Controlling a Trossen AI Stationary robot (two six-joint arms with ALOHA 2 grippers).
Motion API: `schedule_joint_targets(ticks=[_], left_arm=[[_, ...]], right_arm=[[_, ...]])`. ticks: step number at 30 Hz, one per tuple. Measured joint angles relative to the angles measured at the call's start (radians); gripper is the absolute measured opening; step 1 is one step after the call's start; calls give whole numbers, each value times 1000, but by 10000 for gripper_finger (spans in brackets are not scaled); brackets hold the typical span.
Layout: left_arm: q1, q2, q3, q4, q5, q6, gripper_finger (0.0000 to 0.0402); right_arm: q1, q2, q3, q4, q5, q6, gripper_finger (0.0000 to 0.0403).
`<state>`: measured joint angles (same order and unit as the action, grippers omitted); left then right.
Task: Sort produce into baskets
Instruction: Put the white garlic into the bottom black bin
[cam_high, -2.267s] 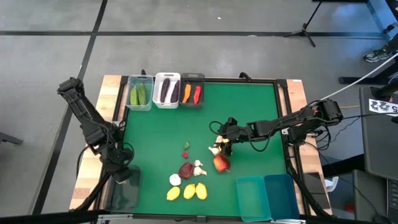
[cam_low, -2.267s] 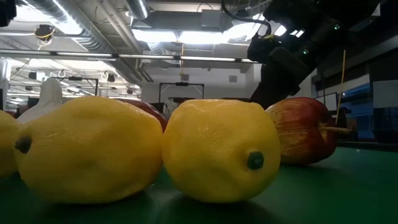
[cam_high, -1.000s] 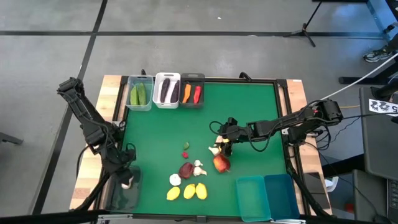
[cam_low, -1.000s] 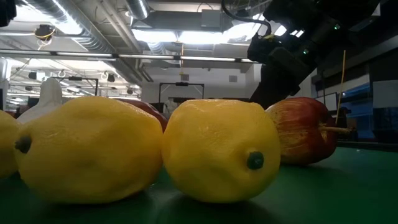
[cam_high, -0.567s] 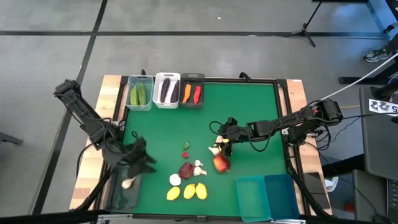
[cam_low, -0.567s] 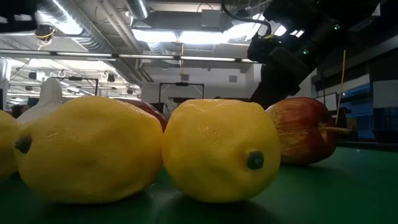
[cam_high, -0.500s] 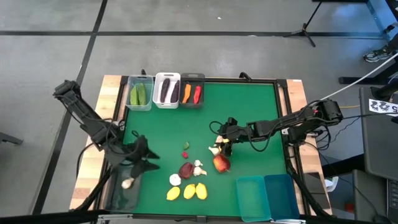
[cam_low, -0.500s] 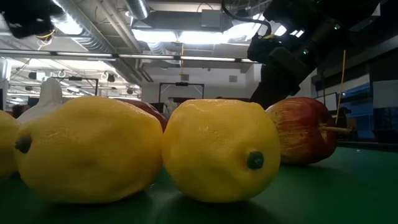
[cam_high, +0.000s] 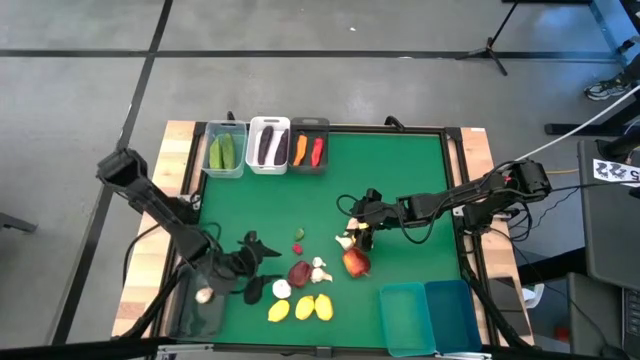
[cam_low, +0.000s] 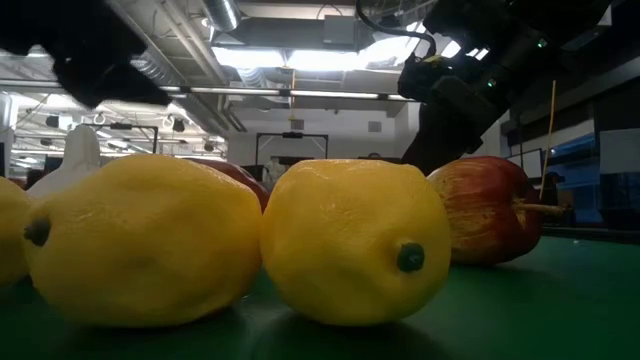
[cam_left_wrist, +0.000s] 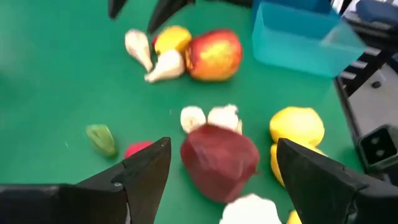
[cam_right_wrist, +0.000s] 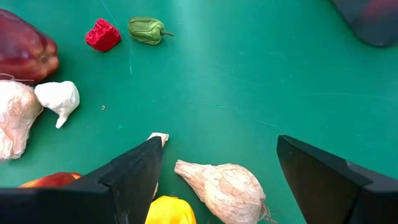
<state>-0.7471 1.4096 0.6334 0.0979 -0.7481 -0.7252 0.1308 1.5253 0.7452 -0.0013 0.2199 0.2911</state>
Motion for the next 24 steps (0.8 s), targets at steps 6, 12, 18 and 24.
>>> schedule_joint_targets(ticks=[6,12,18,24], left_arm=[[-51,75,0,36,-42,-76,285],[-87,92,0,75,-50,-79,285],[-90,93,0,72,-51,-53,285],[-88,150,1,79,-36,-67,285]], right_arm=[[0,0,0,0,0,0,317],[0,0,0,1,0,1,317],[0,0,0,1,1,1,317],[0,0,0,1,8,1,317]])
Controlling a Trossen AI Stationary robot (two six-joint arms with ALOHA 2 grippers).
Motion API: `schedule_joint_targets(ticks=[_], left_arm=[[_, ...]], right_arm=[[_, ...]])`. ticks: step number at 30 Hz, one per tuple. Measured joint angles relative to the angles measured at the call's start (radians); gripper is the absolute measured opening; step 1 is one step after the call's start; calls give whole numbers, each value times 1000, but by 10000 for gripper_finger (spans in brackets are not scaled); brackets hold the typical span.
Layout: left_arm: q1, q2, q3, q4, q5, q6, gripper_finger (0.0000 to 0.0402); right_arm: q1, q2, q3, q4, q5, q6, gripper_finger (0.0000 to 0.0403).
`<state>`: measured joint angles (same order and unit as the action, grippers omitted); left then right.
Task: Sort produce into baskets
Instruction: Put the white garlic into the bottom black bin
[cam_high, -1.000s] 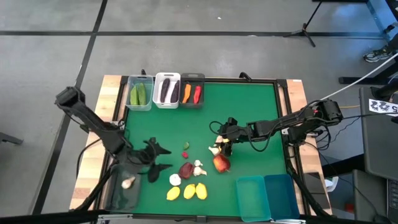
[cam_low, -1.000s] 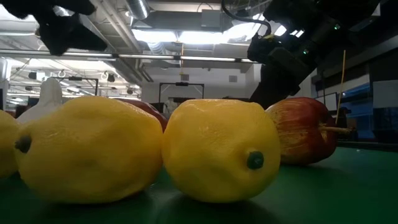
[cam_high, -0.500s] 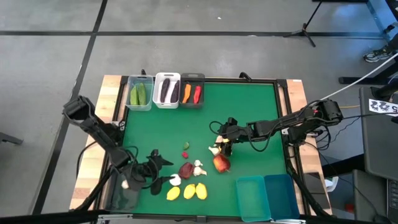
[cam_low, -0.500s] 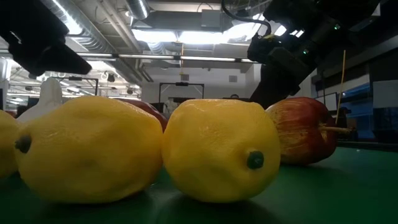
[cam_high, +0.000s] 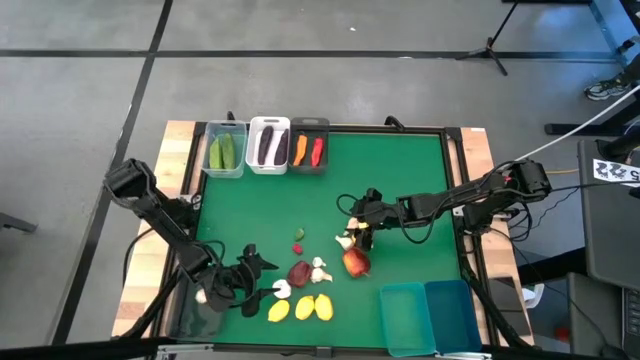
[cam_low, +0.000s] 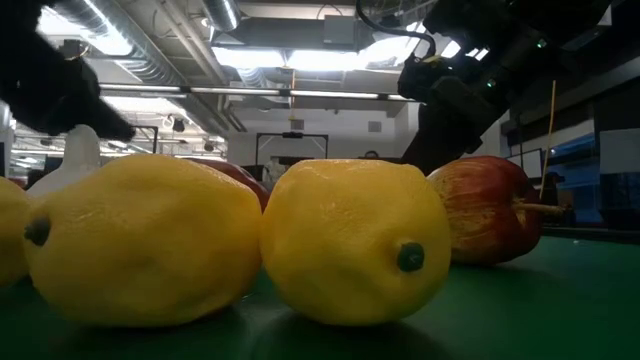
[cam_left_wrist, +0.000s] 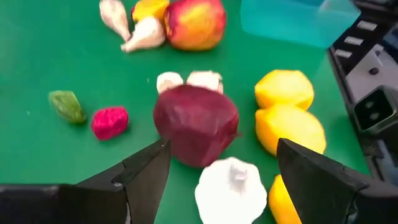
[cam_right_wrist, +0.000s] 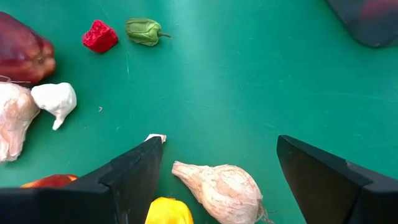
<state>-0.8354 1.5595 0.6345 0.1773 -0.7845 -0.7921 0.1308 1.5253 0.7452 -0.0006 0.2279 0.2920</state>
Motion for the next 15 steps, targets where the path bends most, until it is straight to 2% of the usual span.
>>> schedule_joint_targets(ticks=[8,15], left_arm=[[5,51,0,51,4,-21,285],[5,54,0,66,46,-18,283]], right_arm=[[0,0,0,-1,0,0,317],[0,0,0,-1,0,0,317]])
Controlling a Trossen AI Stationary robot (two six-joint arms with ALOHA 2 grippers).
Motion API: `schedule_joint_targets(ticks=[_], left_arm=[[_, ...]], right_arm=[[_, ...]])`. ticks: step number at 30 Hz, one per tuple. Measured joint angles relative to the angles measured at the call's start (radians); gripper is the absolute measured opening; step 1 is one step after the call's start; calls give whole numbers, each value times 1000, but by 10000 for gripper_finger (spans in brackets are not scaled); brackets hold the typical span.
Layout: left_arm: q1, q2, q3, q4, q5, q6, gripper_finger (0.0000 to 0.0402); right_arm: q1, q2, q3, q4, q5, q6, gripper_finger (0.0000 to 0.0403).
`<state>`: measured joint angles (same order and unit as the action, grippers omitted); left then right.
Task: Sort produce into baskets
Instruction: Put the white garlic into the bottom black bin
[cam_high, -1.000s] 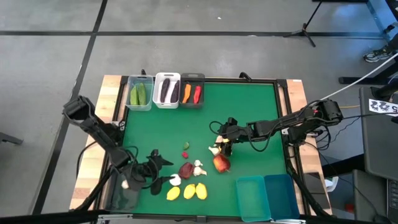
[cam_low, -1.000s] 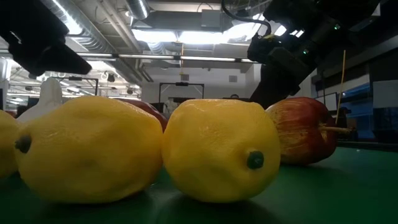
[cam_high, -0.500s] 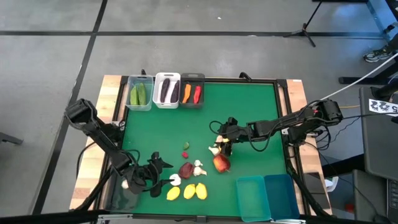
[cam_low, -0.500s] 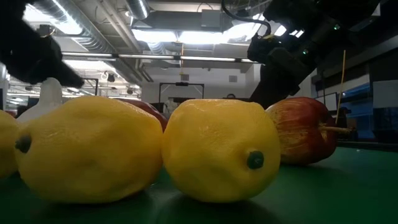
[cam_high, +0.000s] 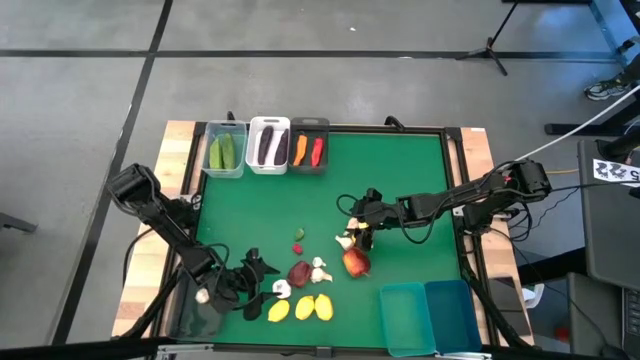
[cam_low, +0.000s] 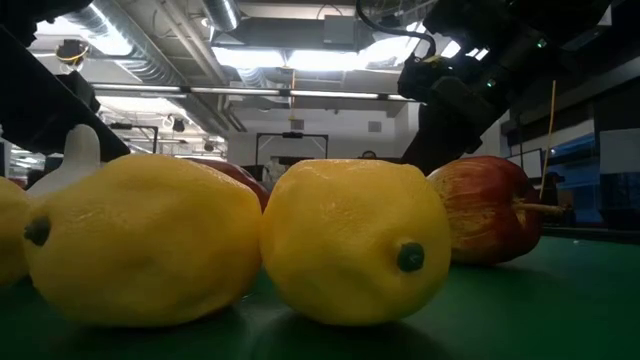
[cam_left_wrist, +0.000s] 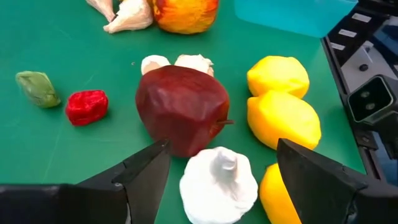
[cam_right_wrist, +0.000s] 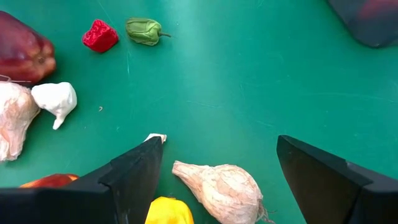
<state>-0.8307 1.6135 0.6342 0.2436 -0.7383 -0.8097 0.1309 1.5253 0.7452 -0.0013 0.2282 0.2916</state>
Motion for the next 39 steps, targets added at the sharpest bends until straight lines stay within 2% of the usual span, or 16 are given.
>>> schedule_joint_targets(ticks=[11,23,30,39], left_arm=[[2,0,0,0,19,0,223],[50,0,0,0,95,-3,191],[50,0,0,0,100,1,168],[50,0,0,-1,107,1,114]], right_arm=[[0,0,0,0,0,0,317],[0,0,0,-1,0,0,317],[0,0,0,-1,0,0,317],[0,0,0,-1,0,0,317]])
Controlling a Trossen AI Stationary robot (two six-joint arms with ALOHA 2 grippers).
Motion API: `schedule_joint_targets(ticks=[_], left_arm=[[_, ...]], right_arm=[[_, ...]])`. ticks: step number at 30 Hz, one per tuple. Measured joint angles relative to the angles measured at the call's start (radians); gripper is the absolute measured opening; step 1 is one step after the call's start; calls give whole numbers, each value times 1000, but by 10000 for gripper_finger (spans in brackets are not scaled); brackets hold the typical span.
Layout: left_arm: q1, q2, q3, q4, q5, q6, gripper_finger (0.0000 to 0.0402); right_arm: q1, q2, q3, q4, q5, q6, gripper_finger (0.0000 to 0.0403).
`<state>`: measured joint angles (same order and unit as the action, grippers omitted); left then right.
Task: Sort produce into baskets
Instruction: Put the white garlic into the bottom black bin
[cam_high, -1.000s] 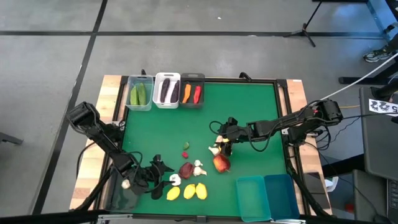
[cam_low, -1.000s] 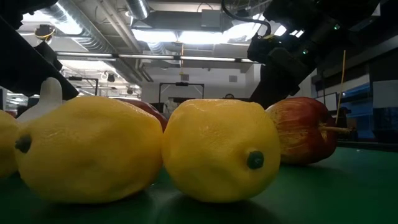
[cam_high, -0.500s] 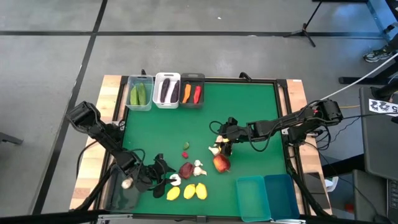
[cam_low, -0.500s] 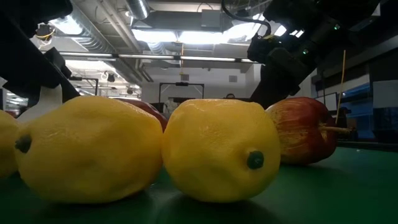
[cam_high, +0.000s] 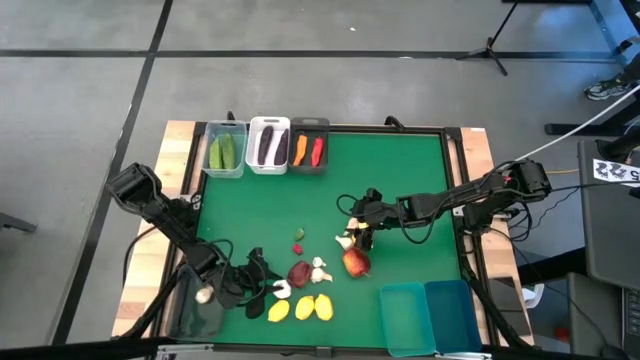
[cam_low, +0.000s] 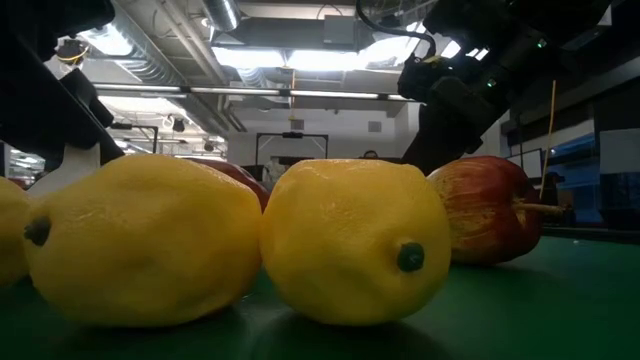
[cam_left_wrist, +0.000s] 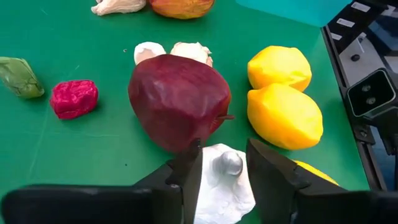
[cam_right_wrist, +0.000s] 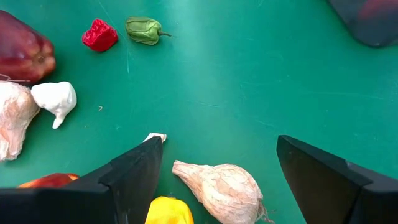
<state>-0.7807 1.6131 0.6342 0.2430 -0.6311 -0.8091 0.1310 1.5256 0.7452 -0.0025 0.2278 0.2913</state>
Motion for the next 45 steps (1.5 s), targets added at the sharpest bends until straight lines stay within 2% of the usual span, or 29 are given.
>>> schedule_joint_targets(ticks=[14,26,33,36,39,45], left_arm=[[0,0,0,0,2,1,10],[23,-25,0,29,-10,16,6],[18,-158,-1,18,-9,78,6],[0,-242,-1,-39,-3,72,8],[-29,-336,-1,-128,48,4,9],[-112,-507,0,-279,141,-235,9]], right_arm=[[0,0,0,0,0,0,317],[0,0,0,0,0,0,317],[0,0,0,0,0,0,317],[0,0,0,0,0,0,317],[0,0,0,0,0,0,317],[0,0,0,0,0,0,317]])
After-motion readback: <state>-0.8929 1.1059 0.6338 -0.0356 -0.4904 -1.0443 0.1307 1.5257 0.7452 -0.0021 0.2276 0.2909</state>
